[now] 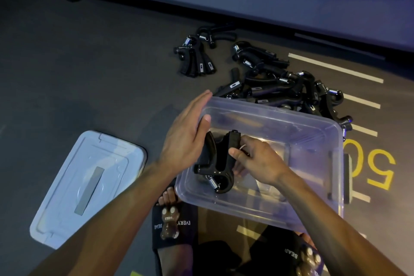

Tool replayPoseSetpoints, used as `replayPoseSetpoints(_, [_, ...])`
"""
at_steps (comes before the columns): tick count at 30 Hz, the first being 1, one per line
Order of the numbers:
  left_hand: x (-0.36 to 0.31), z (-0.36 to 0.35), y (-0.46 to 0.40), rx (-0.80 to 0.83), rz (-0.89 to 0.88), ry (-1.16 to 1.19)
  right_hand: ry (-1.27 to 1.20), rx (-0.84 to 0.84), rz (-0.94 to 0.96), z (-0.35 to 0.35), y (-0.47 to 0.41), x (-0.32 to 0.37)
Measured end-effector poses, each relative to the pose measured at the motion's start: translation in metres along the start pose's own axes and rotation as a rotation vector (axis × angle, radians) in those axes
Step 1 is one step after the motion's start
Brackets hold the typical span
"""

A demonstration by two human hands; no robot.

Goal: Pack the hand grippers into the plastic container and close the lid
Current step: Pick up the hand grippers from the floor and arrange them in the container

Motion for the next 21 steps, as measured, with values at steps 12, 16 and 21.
replayPoseSetpoints(12, [0.000,-0.001,0.000,0.008,0.018,-0.002,0.404,-0.031,-0.119,-0.015,0.000,-0.003])
replayPoseSetpoints(16, [0.001,-0.001,-0.001,0.015,-0.002,-0.006,0.569,-0.046,-0.134,-0.021,-0.001,-0.003])
replayPoseSetpoints(21, [0.002,0.000,-0.003,0.032,-0.022,-0.018,0.565,-0.053,-0.100,-0.016,0.000,-0.007])
Point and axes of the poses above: each hand's wrist, its own y-axis away from the middle knuckle, its own z-axis out of the back of the hand, x = y × z, the point moved 2 cm from there along -y, towards the middle knuckle, and after that the axes turned 9 degrees about x, right-handed, at the moved point
